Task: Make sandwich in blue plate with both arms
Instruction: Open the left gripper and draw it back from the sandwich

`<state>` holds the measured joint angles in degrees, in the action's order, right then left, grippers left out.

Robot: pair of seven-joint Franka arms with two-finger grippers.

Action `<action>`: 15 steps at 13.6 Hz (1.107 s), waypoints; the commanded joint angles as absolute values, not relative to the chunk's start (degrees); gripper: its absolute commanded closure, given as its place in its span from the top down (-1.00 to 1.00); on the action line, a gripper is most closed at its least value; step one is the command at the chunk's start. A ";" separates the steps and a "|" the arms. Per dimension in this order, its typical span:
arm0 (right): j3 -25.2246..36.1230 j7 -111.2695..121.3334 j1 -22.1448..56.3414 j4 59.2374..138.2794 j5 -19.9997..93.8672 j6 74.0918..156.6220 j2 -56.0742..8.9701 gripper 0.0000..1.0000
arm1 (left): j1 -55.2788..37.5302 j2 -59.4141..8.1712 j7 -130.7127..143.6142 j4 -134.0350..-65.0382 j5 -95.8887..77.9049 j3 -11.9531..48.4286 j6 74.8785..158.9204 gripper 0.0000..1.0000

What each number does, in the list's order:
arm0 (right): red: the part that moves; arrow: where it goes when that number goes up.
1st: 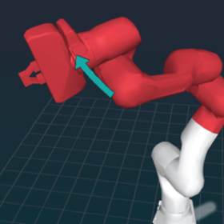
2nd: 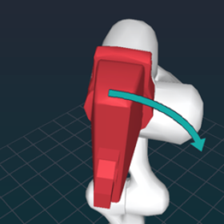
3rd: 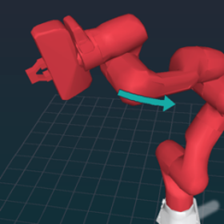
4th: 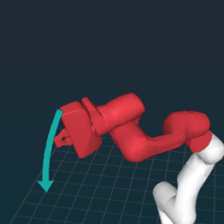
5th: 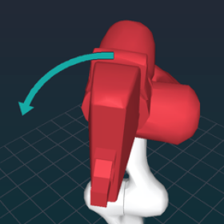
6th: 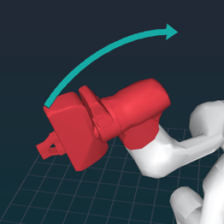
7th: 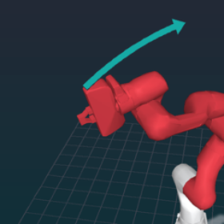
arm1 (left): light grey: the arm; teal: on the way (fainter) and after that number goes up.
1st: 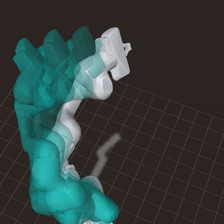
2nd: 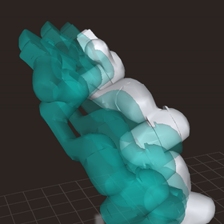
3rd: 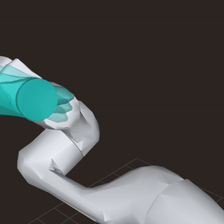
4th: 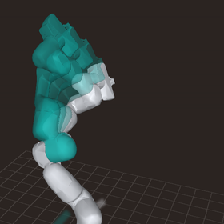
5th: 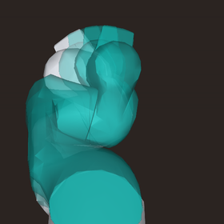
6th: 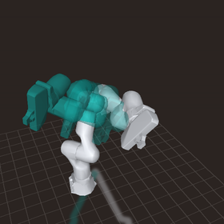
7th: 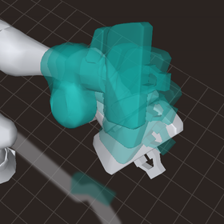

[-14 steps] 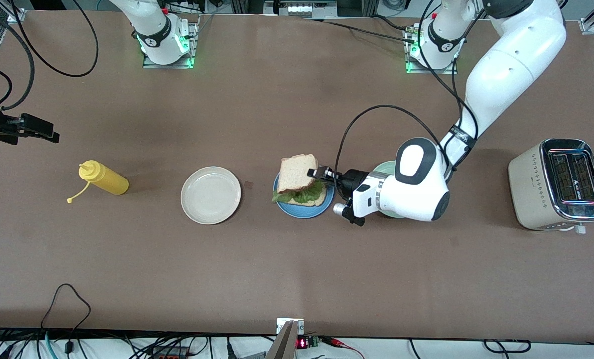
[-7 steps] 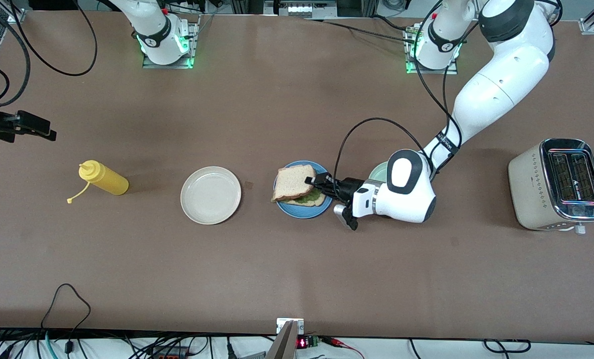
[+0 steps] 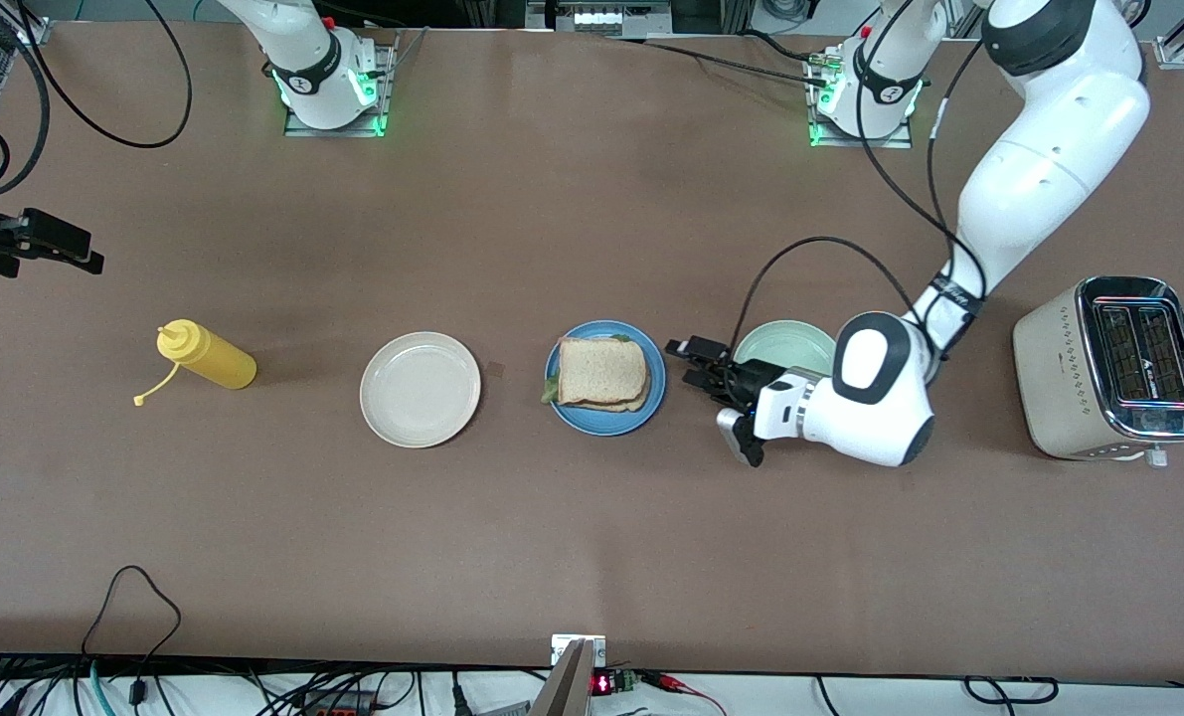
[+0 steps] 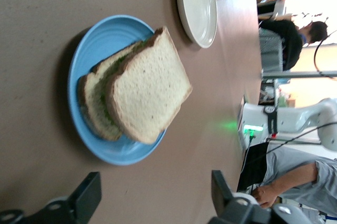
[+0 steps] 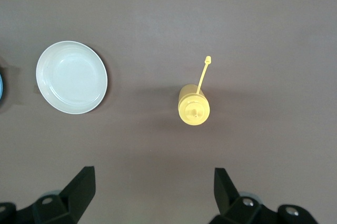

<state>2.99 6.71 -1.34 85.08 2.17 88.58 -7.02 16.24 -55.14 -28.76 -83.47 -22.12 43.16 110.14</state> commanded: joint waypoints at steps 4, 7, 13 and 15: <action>2.29 6.50 -1.67 86.66 2.02 89.65 -6.15 1.00 | 18.02 -42.39 -21.02 -84.38 -3.91 41.84 96.62 1.00; 2.37 6.50 -1.76 86.75 2.02 89.65 -6.15 1.00 | 18.02 -34.04 -14.70 -84.11 5.86 41.84 87.57 1.00; 2.29 6.42 -1.06 86.84 1.93 89.73 -6.24 1.00 | 15.57 -23.15 -14.24 -75.76 15.83 36.95 75.57 1.00; 2.29 6.33 -1.05 87.01 1.76 90.00 -6.24 1.00 | 8.91 -17.08 -14.24 -77.85 10.23 24.32 81.10 1.00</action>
